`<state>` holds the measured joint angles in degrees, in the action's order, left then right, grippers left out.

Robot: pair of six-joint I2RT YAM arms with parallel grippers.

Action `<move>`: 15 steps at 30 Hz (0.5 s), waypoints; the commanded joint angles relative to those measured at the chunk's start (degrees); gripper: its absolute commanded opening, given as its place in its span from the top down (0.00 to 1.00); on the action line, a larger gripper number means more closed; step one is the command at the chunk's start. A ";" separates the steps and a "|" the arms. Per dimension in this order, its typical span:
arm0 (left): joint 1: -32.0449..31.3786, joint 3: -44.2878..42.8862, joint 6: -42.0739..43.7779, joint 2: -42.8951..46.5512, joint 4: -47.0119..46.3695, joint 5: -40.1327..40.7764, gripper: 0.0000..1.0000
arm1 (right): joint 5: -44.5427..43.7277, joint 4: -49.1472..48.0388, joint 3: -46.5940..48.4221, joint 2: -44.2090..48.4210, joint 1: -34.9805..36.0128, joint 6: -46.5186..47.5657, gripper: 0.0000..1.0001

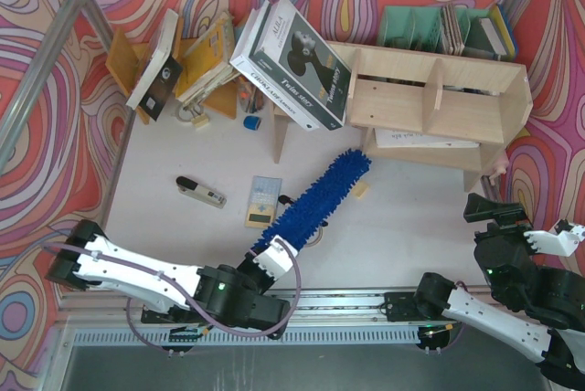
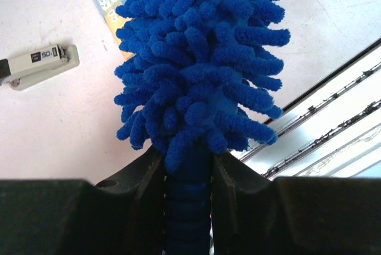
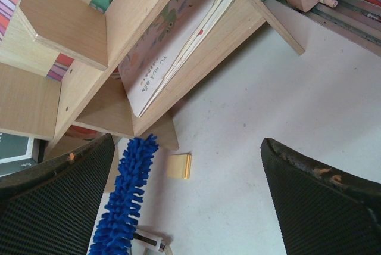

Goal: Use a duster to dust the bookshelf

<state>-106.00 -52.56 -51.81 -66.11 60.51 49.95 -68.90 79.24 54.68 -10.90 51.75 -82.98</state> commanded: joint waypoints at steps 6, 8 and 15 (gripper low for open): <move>4.16 -0.93 -8.33 -6.18 6.51 2.02 1.00 | -0.88 1.75 -0.34 0.35 0.28 -0.86 0.01; 4.93 -0.49 -6.79 -5.91 4.75 1.04 1.00 | -0.88 1.73 -0.36 0.39 0.27 -0.86 0.01; 8.31 -0.68 -2.32 -5.42 -1.70 1.54 1.00 | -0.79 1.65 -0.45 0.55 0.22 -0.80 0.01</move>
<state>-99.68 -52.58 -56.99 -72.64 63.79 49.30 -68.90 79.24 54.68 -10.90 51.75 -82.98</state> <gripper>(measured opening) 0.344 0.987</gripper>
